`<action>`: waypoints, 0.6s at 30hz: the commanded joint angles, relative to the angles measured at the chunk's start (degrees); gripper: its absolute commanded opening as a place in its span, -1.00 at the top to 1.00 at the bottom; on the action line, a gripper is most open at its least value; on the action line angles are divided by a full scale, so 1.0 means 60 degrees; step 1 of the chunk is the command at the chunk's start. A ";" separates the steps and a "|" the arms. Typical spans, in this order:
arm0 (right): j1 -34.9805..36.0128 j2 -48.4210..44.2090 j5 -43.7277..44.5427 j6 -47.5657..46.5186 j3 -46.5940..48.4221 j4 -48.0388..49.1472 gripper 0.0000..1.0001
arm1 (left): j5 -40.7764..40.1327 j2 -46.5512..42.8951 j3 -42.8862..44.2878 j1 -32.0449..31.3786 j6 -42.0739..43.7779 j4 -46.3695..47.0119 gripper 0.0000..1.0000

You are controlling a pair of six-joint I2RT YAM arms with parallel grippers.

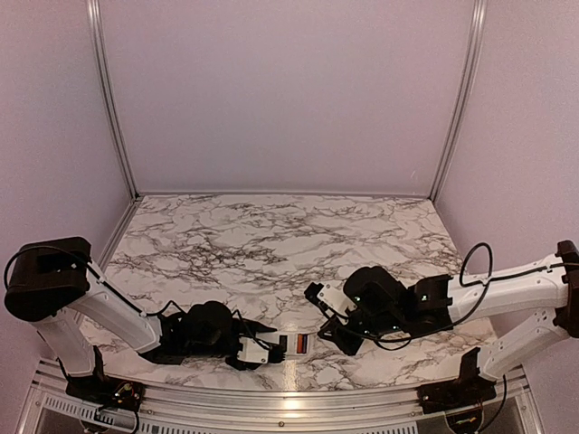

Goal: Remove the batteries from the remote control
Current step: Remove the battery from the remote control without the battery cover.

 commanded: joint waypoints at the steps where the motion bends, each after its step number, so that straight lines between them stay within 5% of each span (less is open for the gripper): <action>1: 0.0075 0.0126 0.0245 -0.0167 0.0376 -0.0161 1.00 | 0.0096 0.0184 0.0230 0.0029 0.0125 -0.0493 1.00; 18: 0.0089 0.0267 0.0804 -0.0122 0.0590 -0.0651 1.00 | 0.0054 0.0284 0.0288 0.0040 0.0158 -0.0590 1.00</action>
